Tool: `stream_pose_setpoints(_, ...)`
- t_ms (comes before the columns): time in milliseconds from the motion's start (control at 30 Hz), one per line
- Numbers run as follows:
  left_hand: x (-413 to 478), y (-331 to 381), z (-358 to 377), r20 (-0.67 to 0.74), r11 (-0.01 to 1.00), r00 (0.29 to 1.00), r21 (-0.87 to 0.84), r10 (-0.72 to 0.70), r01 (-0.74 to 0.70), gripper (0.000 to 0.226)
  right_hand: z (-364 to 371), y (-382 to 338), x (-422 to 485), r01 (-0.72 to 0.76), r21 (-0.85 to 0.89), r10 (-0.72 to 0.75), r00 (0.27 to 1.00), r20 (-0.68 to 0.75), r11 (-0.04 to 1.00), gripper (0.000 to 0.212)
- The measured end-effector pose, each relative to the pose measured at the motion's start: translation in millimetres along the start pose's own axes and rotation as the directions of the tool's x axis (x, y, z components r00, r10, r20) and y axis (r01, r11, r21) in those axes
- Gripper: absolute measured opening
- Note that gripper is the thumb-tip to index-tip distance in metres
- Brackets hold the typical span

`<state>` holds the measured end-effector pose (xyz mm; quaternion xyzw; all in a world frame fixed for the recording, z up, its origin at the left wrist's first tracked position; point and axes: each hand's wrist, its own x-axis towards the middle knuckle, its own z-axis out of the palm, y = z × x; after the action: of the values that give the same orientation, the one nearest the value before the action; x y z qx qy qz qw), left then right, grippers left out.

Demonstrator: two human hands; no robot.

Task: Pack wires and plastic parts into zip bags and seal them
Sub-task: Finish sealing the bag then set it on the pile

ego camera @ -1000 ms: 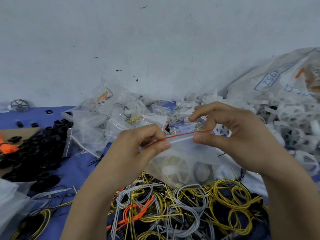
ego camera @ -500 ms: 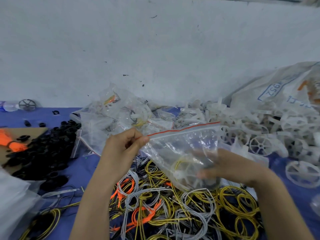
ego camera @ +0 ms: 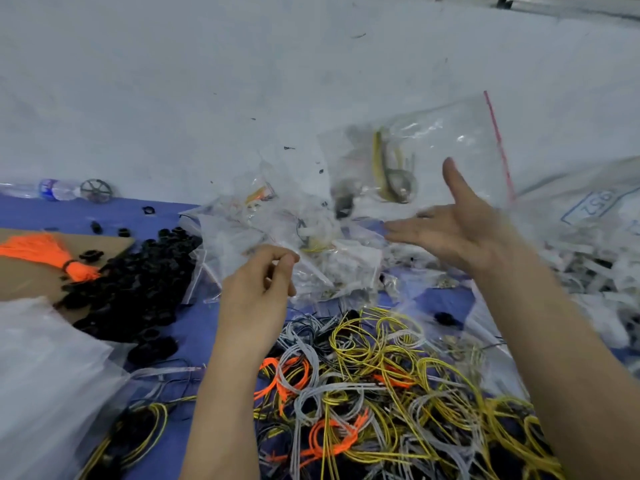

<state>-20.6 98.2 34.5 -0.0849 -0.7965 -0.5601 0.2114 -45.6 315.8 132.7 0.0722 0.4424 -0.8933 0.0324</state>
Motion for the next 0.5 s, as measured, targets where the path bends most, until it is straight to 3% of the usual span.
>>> stream_pose_setpoints(33, -1, 5, -3, 0.028, 1.0, 1.0, 0.014, 0.006, -0.006, 0.018, 4, 5, -3, -0.043, 0.015, 0.042, 0.999, 0.031, 0.999, 0.099)
stream_pose_setpoints(100, -5, 18, -16, 0.062, 0.998, 0.997, 0.033, 0.043, -0.045, 0.019, 5, 26, -18, -0.095, 0.013, 0.095, 0.994, 0.052, 0.995, 0.093)
stream_pose_setpoints(233, -26, 42, -59, -0.135, 0.989, 0.98, 0.013, 0.147, -0.146, 0.016, -14, 57, -44, -0.136, 0.075, 0.126, 0.984, 0.124, 0.988, 0.075)
stream_pose_setpoints(300, -40, 36, -82, -0.206, 0.994, 0.973, 0.044, 0.108, -0.101, 0.011, -22, 58, -54, -0.135, 0.145, 0.113, 0.982, 0.149, 0.98, 0.06)
stream_pose_setpoints(367, -51, 8, -107, -0.231, 0.973, 0.971, 0.233, 0.052, 0.003, 0.01, -30, 60, -57, -0.122, 0.189, 0.093, 0.983, 0.156, 0.974, 0.05)
stream_pose_setpoints(433, -57, -31, -131, -0.237, 0.819, 0.963, 0.521, -0.131, 0.24, 0.031, -32, 64, -59, -0.132, 0.18, 0.105, 0.983, 0.151, 0.975, 0.043)
stream_pose_setpoints(500, -60, -68, -151, -0.255, 0.538, 0.869, 0.701, -0.424, 0.468, 0.06, -28, 69, -60, -0.132, 0.16, 0.108, 0.983, 0.151, 0.978, 0.04)
